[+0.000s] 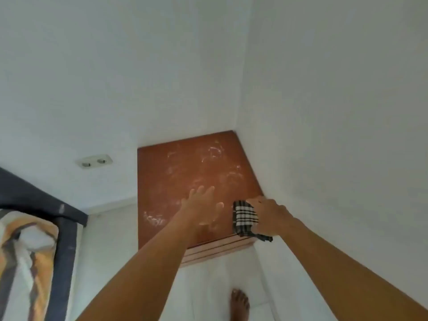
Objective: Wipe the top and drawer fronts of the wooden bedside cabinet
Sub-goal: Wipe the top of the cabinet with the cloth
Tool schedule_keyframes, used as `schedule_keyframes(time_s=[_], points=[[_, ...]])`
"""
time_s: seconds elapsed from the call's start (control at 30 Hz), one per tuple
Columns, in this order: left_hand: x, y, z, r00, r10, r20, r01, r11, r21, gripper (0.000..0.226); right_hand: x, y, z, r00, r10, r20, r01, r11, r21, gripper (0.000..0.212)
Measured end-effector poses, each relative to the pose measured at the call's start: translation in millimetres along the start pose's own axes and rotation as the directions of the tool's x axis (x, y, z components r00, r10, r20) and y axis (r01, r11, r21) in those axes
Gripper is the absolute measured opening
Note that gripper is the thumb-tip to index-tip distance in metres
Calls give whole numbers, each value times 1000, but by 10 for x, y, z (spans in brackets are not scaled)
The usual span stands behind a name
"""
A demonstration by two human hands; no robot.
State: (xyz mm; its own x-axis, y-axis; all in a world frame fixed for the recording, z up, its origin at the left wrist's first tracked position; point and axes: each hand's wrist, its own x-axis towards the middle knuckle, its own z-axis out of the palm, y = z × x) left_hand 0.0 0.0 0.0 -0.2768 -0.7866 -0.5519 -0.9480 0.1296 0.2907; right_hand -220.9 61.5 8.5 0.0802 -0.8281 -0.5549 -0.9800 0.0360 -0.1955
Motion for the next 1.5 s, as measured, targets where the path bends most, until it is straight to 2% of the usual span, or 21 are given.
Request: schedule_keyframes(time_s=[0.17, 0.4, 0.53, 0.67, 0.83, 0.9, 1.0, 1.07, 1.2, 1.27, 1.37, 1.5], points=[[684, -2, 559, 995, -79, 67, 78, 997, 22, 88, 470, 224, 436, 998, 4, 67, 1, 997, -83, 105], [1018, 11, 797, 988, -123, 90, 120, 992, 42, 73, 844, 400, 973, 999, 10, 50, -2, 988, -156, 119], [1050, -35, 902, 977, -143, 158, 133, 988, 74, 75, 865, 426, 1111, 1000, 17, -12, -19, 985, -172, 110], [1012, 0, 951, 979, -151, 139, 139, 986, 91, 75, 895, 409, 1184, 997, -5, -80, -10, 981, -193, 110], [1053, -10, 967, 977, -161, 140, 148, 984, 101, 75, 948, 415, 1187, 982, -47, -184, -2, 967, -257, 75], [1029, -2, 920, 977, -155, 145, 141, 984, 106, 73, 963, 426, 1090, 975, -44, -219, -3, 978, -209, 62], [1014, 12, 815, 968, -153, 197, 133, 985, 110, 72, 962, 352, 784, 969, 30, -245, -22, 999, 35, 53], [1062, 16, 685, 959, -149, 240, 131, 987, 88, 70, 1029, 289, 516, 944, 81, -319, -26, 985, 172, 49], [1377, -57, 257, 951, -185, 247, 162, 981, 110, 72, 1396, 116, -146, 921, 144, -361, -15, 941, 339, 45], [1563, -99, -22, 967, -169, 191, 138, 977, 164, 72, 1694, 37, -465, 916, 117, -384, 16, 945, 325, 43], [1901, -196, -304, 980, -174, 93, 171, 984, 45, 60, 2237, -79, -874, 897, 33, -440, 90, 963, 255, 45], [2351, -397, -382, 982, -160, 99, 154, 986, 62, 91, 3014, -170, -1229, 873, -123, -471, 186, 979, 89, 54]])
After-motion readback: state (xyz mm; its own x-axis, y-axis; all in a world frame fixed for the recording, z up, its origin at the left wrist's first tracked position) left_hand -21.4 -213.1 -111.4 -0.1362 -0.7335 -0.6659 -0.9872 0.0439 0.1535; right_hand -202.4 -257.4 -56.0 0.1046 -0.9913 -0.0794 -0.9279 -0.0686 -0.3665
